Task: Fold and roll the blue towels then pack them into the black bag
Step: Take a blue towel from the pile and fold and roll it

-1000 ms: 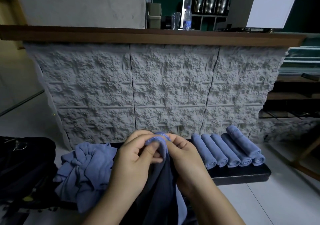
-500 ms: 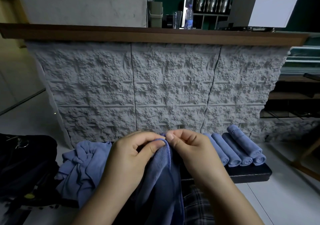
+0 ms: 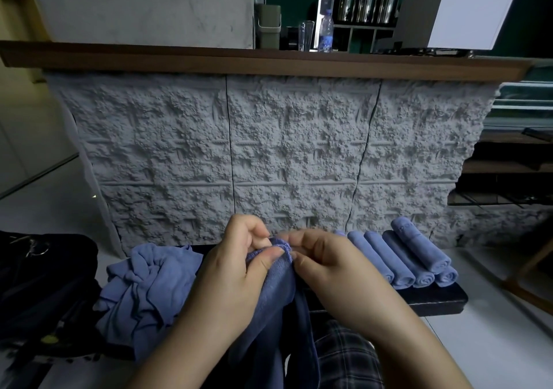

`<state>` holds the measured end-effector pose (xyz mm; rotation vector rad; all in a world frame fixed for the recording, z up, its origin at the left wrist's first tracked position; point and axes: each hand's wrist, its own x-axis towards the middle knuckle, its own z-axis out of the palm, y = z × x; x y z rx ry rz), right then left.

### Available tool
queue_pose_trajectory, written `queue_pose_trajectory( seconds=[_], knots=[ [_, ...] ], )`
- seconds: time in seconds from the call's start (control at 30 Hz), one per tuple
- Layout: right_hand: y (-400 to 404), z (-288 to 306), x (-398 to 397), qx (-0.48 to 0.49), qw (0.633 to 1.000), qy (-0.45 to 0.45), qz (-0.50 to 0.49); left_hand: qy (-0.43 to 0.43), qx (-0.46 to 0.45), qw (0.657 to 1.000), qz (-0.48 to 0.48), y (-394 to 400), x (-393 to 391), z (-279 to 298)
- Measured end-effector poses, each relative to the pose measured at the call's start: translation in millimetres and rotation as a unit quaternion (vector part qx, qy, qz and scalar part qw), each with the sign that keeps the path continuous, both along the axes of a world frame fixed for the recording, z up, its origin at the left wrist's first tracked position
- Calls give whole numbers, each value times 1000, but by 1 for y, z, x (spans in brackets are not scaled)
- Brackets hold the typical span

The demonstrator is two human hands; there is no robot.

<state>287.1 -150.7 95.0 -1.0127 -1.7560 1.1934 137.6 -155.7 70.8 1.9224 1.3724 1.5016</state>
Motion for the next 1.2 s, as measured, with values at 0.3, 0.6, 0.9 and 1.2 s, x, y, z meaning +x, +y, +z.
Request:
queue_pose_trajectory(
  seconds=[0.3, 0.6, 0.9, 1.2],
  knots=[
    [-3, 3, 0, 26, 999, -15, -16, 29, 16, 999, 32, -1, 4, -2],
    [4, -6, -2, -33, 995, 71, -58, -114, -102, 986, -62, 20, 2, -9],
    [30, -3, 8, -22, 973, 151, -171, 144, -34, 986, -78, 44, -12, -14],
    [57, 23, 69, -64, 925, 254, -274, 470, 19, 882, 33, 61, -71, -2]
  ],
)
